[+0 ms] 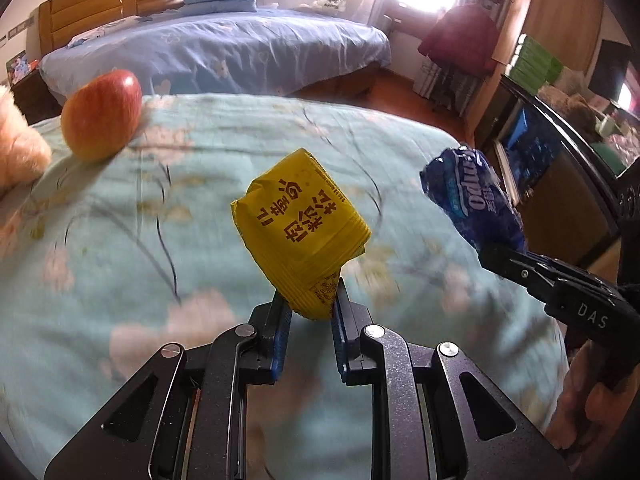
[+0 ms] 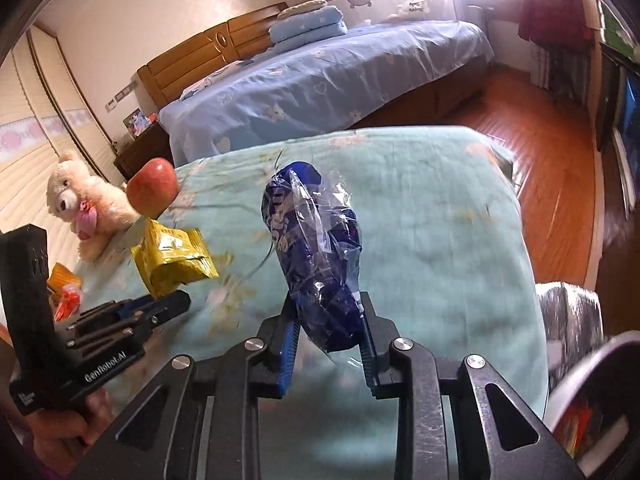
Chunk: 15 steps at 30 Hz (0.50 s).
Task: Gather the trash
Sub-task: 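Carry the yellow packet and blue wrapper over the bin with both tools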
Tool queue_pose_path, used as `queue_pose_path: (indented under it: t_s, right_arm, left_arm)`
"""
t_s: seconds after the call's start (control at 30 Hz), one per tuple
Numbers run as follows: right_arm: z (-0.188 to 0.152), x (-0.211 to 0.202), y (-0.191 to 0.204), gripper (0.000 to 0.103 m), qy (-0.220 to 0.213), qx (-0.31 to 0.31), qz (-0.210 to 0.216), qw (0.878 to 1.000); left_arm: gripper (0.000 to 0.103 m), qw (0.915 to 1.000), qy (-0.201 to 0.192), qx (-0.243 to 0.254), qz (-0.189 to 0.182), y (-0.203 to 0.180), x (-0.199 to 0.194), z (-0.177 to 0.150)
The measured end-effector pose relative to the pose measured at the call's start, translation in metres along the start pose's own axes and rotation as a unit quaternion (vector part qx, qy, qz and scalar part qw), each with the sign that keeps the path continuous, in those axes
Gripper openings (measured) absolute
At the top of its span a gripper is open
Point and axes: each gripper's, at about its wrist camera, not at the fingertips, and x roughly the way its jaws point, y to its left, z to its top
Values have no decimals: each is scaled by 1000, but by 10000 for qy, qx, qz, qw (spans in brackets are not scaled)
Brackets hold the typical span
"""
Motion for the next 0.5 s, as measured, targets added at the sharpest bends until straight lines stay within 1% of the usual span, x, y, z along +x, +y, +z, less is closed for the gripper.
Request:
queue_pose_path:
  t_s: [0.23, 0.3, 0.4, 0.43, 0.47, 0.5]
  right_arm:
    - [-32, -21, 10, 27, 32, 260, 54, 9996]
    - [-40, -22, 15, 28, 65, 231, 59, 9997]
    - [-44, -21, 19, 33, 121, 154, -26, 9998]
    - [-44, -20, 20, 39, 142, 133, -42, 9998]
    - [-43, -20, 20, 53, 116, 125, -63, 9998]
    - [-45, -23, 20, 64, 67, 117, -74, 9999]
  left_arm:
    - [17, 9999, 14, 76, -119, -10, -24, -27]
    - [17, 9999, 18, 89, -131, -11, -28, -33]
    - [17, 9999, 42, 105, -124, -12, -31, -40]
    - [17, 9999, 44, 105, -126, -12, -32, -42]
    - [17, 9999, 39, 110, -120, -11, -33, -44]
    - [17, 9999, 30, 118, -96, -11, -34, -45]
